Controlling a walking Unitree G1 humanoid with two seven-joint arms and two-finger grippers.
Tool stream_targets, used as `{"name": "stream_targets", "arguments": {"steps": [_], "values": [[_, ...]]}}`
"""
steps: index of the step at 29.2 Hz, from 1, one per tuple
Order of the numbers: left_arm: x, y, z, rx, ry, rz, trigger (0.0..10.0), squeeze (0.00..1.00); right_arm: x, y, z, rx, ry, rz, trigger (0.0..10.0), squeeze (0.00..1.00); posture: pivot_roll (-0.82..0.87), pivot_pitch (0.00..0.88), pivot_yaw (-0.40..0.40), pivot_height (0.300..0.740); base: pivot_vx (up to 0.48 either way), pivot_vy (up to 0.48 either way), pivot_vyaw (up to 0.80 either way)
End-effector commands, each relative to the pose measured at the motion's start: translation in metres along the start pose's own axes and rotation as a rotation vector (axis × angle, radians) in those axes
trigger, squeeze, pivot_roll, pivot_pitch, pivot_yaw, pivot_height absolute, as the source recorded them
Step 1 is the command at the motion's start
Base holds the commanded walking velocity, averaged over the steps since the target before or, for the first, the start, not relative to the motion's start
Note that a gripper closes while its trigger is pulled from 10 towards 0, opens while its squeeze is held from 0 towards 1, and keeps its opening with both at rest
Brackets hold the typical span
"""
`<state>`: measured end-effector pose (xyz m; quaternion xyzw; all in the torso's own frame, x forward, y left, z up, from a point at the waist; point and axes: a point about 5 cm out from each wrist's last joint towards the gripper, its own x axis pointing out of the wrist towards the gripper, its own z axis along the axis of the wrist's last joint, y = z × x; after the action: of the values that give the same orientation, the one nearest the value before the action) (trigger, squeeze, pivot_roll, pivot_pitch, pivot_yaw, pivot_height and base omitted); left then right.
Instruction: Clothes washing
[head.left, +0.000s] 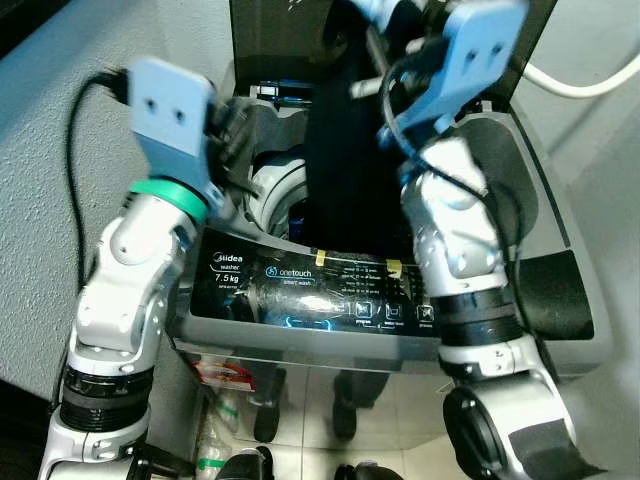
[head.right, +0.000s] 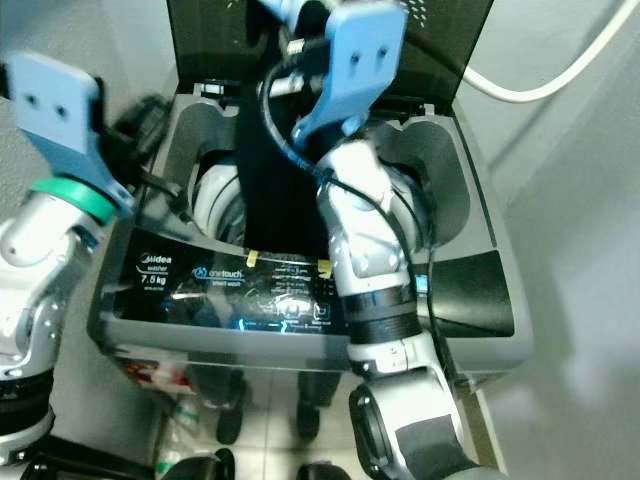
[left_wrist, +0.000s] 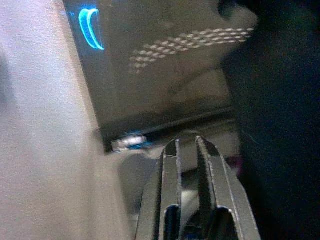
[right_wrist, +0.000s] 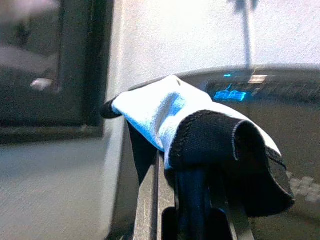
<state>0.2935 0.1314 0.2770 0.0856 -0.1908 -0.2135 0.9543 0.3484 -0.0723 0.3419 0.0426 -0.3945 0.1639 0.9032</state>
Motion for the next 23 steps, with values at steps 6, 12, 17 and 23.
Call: {"name": "stream_targets", "arguments": {"steps": [6,12,17,23], "values": [[-0.011,-0.033,0.001,-0.114,0.013,-0.278,10.0,0.0,0.031,0.007,0.024,0.001,-0.124,0.006,10.0,0.0,0.08,0.0,0.023,0.74,0.0,0.0,0.0],[-0.017,-0.031,-0.001,-0.118,0.047,-0.281,10.0,0.0,0.014,0.016,-0.047,-0.178,0.289,0.095,10.0,0.0,0.09,0.014,0.02,0.74,0.0,0.0,0.0],[-0.028,-0.022,0.0,-0.115,0.07,-0.274,10.0,0.0,-0.006,-0.006,-0.06,-0.252,0.354,0.054,10.0,0.0,0.09,0.03,0.028,0.74,0.0,0.0,0.0],[-0.069,0.0,-0.002,-0.039,0.218,-0.387,10.0,0.0,-0.039,-0.079,-0.055,-0.371,0.407,-0.047,10.0,0.0,0.08,0.044,0.046,0.74,0.0,0.0,0.0]]}}
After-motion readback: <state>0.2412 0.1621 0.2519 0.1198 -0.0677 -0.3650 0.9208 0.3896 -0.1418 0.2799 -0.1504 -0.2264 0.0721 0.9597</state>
